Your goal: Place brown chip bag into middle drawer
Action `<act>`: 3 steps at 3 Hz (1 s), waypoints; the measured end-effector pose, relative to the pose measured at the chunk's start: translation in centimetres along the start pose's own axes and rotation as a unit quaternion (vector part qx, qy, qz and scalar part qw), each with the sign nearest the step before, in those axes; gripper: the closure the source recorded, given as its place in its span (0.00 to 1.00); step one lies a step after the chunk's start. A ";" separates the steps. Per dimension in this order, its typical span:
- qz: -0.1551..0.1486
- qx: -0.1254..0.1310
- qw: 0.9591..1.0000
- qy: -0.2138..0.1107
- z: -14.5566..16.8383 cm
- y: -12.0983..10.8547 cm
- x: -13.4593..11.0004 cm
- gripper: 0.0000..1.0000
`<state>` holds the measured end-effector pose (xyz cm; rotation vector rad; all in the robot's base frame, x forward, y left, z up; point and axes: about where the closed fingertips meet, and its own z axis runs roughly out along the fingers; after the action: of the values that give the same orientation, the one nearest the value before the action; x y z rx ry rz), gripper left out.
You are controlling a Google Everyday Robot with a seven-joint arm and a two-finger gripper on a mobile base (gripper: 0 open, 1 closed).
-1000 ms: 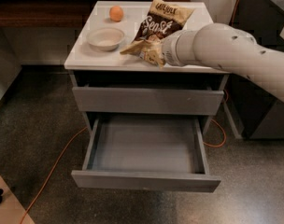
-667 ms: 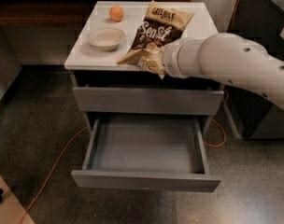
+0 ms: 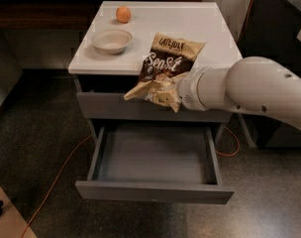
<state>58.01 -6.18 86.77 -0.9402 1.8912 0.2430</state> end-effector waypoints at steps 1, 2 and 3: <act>0.013 -0.063 0.998 0.022 1.0 1.4 3.7 1.00; 0.014 -0.114 0.993 0.042 2.2 2.3 6.8 1.00; -0.001 -0.170 0.983 0.069 4.3 3.3 10.0 1.00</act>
Offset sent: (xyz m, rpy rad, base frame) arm -0.0216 -0.0184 -0.1295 0.0005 0.3105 0.2745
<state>56.32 -6.69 75.53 -1.2127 2.0119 0.5248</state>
